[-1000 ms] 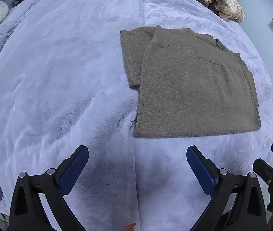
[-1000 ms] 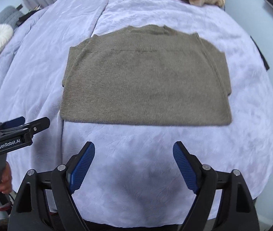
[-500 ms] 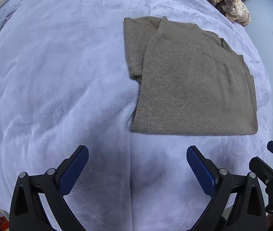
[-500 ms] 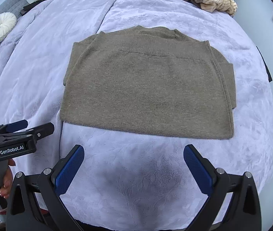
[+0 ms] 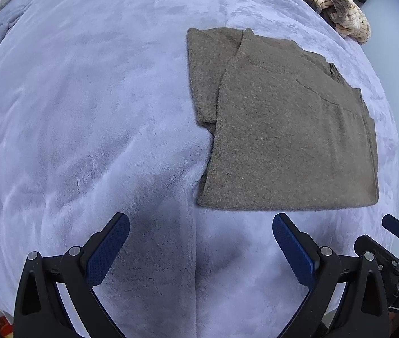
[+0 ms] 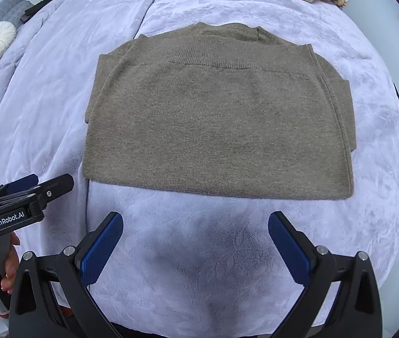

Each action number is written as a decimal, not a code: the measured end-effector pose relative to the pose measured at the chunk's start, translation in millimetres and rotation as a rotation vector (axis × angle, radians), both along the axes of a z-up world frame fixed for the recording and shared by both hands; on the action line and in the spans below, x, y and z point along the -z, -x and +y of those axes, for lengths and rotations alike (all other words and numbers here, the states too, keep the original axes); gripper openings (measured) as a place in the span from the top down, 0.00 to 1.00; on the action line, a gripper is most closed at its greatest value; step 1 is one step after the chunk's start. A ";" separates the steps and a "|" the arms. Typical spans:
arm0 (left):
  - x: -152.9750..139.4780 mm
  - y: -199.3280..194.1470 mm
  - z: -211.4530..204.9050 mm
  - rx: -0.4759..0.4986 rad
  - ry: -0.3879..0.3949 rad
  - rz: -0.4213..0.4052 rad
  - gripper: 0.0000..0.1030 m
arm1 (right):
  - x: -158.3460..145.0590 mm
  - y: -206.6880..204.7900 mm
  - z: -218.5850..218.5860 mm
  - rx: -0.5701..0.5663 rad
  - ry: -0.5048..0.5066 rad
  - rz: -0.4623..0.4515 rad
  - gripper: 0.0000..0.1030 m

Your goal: Fold small clothes

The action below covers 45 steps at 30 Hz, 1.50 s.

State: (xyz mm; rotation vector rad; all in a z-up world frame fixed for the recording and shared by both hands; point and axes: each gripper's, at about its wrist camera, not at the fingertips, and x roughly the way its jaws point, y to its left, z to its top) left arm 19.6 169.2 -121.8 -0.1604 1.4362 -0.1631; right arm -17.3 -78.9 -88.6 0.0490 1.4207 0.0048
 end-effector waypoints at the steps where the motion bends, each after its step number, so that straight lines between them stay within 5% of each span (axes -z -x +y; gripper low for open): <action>1: 0.8 -1.2 1.1 -0.002 -0.001 0.000 0.02 | 1.7 -0.8 0.2 0.000 -0.001 0.003 0.00; 23: 16.5 -33.4 2.7 -0.003 -0.002 -0.013 0.02 | 42.3 -24.6 -5.4 0.045 -0.082 0.067 0.00; 25: 18.7 -39.0 2.0 -0.006 0.005 -0.018 0.02 | 46.5 -24.9 -13.5 0.085 -0.167 0.065 0.00; 34: 33.8 -71.3 15.0 -0.067 0.186 -0.018 0.02 | 104.6 7.6 -73.9 0.449 -0.833 0.065 0.04; 36: 38.1 -77.3 16.3 -0.069 0.224 -0.012 0.02 | 119.8 16.2 -77.0 0.501 -0.914 0.072 0.24; 38: 42.6 -82.1 15.8 -0.065 0.262 -0.005 0.02 | 134.7 17.3 -74.0 0.539 -0.989 0.074 0.30; 45: 54.7 -97.3 10.3 -0.069 0.339 0.016 0.02 | 164.7 -5.6 -51.3 0.597 -1.100 0.055 0.30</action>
